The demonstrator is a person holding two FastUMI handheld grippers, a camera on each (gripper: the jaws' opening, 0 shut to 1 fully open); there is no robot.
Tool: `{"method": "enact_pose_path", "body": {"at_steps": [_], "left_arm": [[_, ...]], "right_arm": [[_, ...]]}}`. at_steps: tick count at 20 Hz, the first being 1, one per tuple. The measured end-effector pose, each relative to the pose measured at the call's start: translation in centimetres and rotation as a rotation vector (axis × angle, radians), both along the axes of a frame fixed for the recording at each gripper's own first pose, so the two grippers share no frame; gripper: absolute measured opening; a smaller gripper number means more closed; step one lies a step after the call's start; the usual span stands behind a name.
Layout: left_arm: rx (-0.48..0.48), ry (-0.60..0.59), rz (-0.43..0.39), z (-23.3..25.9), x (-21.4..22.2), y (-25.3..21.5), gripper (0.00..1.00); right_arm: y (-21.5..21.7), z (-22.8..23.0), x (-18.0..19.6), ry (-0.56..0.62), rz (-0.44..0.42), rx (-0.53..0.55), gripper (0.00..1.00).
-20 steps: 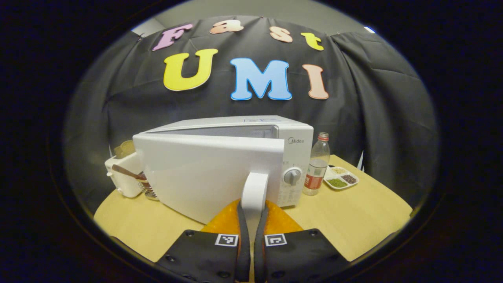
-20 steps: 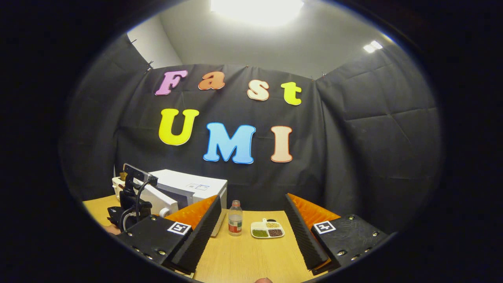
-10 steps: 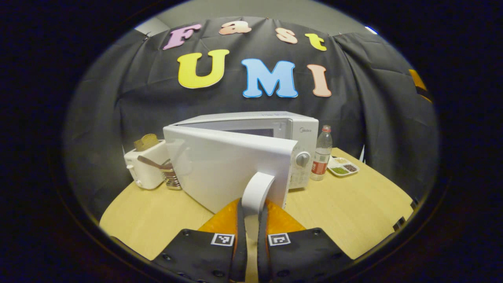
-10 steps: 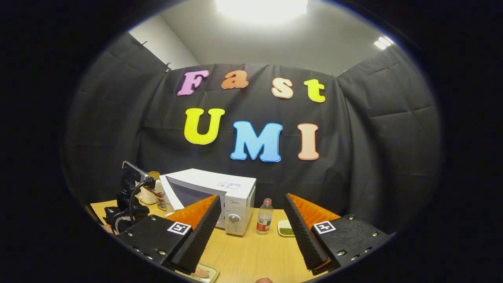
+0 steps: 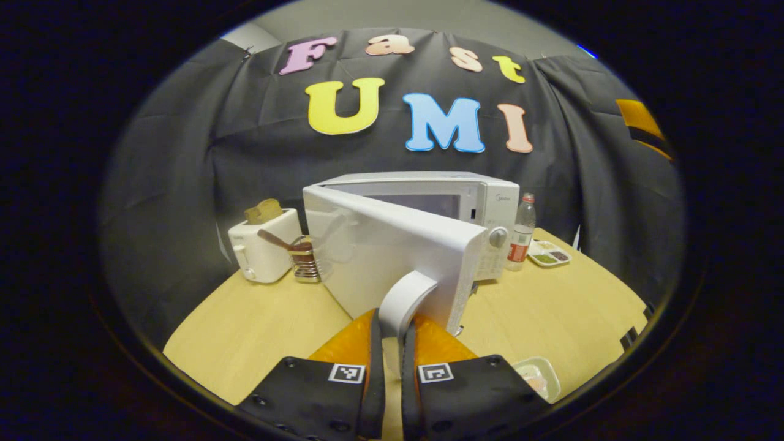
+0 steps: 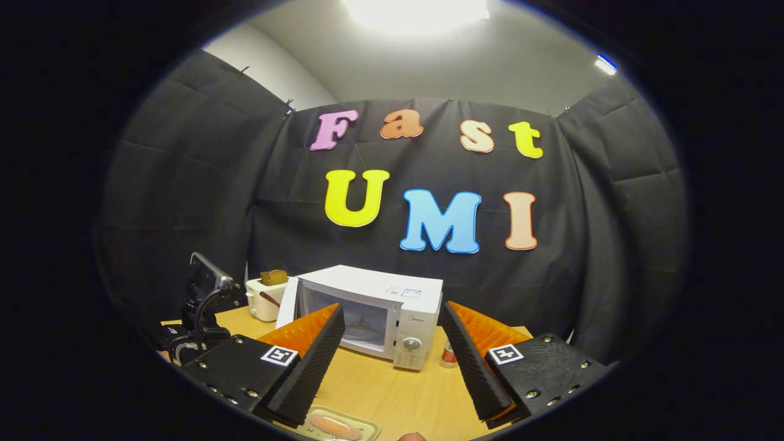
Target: Open the microwave oven with the left hand, put the food in, and close the microwave oven.
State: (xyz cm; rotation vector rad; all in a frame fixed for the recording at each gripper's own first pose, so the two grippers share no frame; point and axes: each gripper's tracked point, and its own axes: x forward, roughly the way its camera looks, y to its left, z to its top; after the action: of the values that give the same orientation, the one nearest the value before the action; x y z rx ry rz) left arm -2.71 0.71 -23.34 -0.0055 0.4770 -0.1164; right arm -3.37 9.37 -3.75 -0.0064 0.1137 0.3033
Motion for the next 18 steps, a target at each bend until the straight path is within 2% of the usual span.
{"method": "enact_pose_path", "body": {"at_steps": [6,12,18], "left_arm": [[-0.013,0.000,0.039,-0.1,-1.8,5.0,0.18],[-0.015,-0.009,0.075,-0.3,-2.7,10.2,0.18],[-0.047,-0.013,0.046,-0.6,-3.1,12.8,0.17]], "right_arm": [[4.5,-0.1,-0.2,-0.003,0.052,-0.003,0.98],[8.1,0.3,0.0,-0.018,0.065,-0.016,0.97],[10.8,0.2,0.4,-0.012,0.059,-0.027,0.98]]}}
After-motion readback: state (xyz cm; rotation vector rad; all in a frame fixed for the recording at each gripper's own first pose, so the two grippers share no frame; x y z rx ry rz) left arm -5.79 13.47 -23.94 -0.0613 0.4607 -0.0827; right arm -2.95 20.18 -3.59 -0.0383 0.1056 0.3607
